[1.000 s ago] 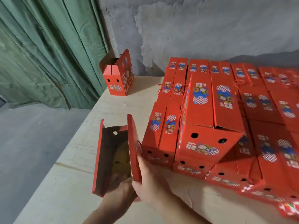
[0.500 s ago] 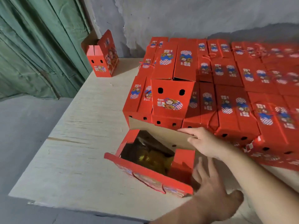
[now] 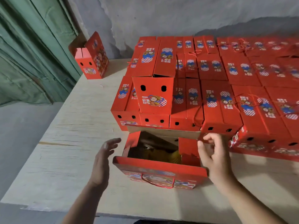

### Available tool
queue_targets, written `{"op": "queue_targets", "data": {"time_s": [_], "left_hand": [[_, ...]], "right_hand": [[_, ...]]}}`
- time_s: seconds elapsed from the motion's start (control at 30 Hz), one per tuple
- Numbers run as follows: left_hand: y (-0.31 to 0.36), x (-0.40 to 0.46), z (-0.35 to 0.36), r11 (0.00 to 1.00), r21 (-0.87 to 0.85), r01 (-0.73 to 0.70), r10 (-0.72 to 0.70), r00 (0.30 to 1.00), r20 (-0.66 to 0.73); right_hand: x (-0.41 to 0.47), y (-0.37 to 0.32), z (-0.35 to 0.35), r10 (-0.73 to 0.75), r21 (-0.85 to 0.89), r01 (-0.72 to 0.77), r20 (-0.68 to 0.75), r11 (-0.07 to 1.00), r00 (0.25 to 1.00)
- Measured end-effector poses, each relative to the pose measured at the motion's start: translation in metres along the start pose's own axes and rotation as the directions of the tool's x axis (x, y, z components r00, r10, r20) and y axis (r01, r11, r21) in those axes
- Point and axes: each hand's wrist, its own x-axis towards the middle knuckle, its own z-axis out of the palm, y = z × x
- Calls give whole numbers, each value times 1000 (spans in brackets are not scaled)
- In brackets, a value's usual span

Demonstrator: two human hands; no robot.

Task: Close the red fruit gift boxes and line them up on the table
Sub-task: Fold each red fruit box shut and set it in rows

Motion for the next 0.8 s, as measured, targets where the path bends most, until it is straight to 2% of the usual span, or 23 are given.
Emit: {"op": "queue_targets", "data": {"time_s": [0.07, 0.13, 0.17, 0.2, 0.27, 0.33, 0.4, 0.47, 0.5, 0.6, 0.67, 0.73, 0.8], "left_hand": [[-16, -1, 12, 997, -42, 60, -49, 973, 226], [-10, -7, 25, 973, -159, 168, -122, 956, 265], [-6, -9, 31, 955, -198, 219, -160, 947, 277], [-3, -12, 37, 937, -229, 265, -197, 939, 280], [-3, -23, 45, 909, -262, 324, -247, 926, 286], [-8, -39, 49, 917, -246, 315, -252, 934, 255], [-17, -49, 53, 929, -254, 269, -237, 960, 150], [-25, -52, 56, 935, -285, 211, -211, 977, 32], [-30, -52, 57, 941, -290, 177, -191, 981, -23], [-36, -52, 59, 975, -209, 72, -95, 990, -102], [-38, -50, 60, 998, -45, 46, -52, 988, -145], [-38, -46, 62, 999, 4, 34, -33, 985, -168], [-38, -44, 65, 997, 61, 50, -41, 988, -150]], "right_hand": [[-20, -7, 3, 145, 124, -176, 224, 977, 964], [-29, -4, 4, 174, 145, -248, 393, 958, 903], [-32, -1, 2, 203, 249, -327, 420, 912, 884], [-33, 1, -1, 256, 403, -442, 436, 801, 863], [-34, 10, -8, 309, 584, -538, 450, 608, 838], [-37, 19, -12, 257, 600, -494, 439, 629, 861], [-43, 21, -9, 185, 519, -384, 394, 764, 900], [-46, 21, -2, 106, 356, -200, 267, 913, 958], [-46, 22, 2, 90, 280, -142, 190, 950, 978], [-32, 21, 9, 169, 190, -175, 50, 966, 984], [-21, 24, 12, 160, 86, -165, 67, 982, 985], [-15, 31, 13, 12, -127, 3, 118, 992, 993], [-10, 36, 14, -152, -369, 198, 149, 908, 977]]}}
